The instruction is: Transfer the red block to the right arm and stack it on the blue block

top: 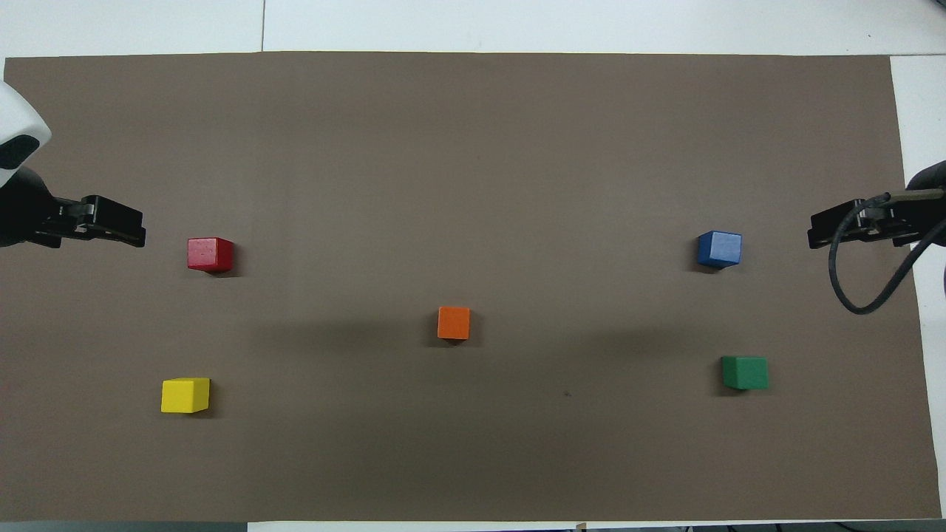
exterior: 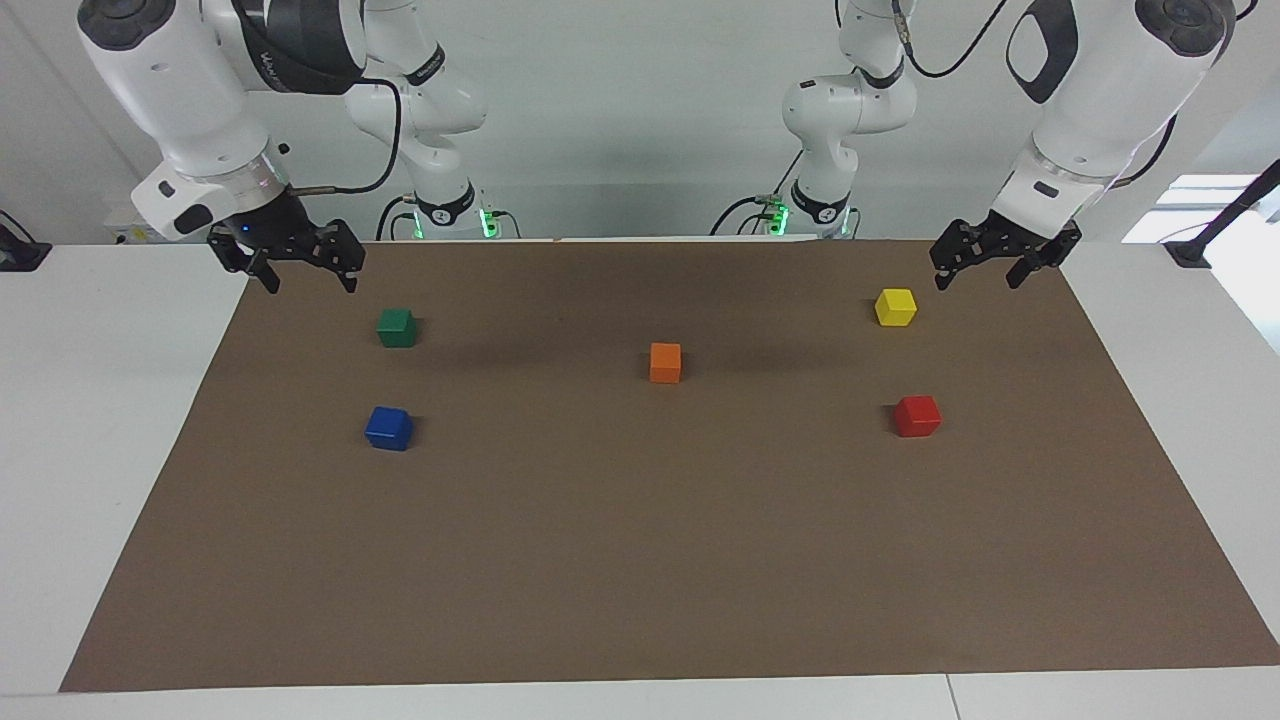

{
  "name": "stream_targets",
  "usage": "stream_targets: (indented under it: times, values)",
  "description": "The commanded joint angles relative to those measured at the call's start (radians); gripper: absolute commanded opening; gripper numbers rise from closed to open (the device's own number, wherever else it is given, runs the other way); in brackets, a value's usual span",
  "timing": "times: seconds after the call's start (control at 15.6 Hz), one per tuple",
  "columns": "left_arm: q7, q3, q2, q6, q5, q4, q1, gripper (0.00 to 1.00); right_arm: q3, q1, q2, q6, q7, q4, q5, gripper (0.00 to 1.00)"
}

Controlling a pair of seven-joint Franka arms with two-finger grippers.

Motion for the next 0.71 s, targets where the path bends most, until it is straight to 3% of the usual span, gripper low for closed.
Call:
stream_targets:
  times: [0.0, 0.64]
  values:
    - [0.004, 0.008, -0.009, 0.000, -0.010, 0.000, -0.013, 1.00, 0.009, -0.014, -0.019, -0.005, 0.014, -0.017, 0.014, 1.00]
    - [0.001, 0.022, -0.015, 0.006, -0.010, -0.019, -0.010, 1.00, 0.009, -0.014, -0.019, -0.005, 0.014, -0.017, 0.014, 1.00]
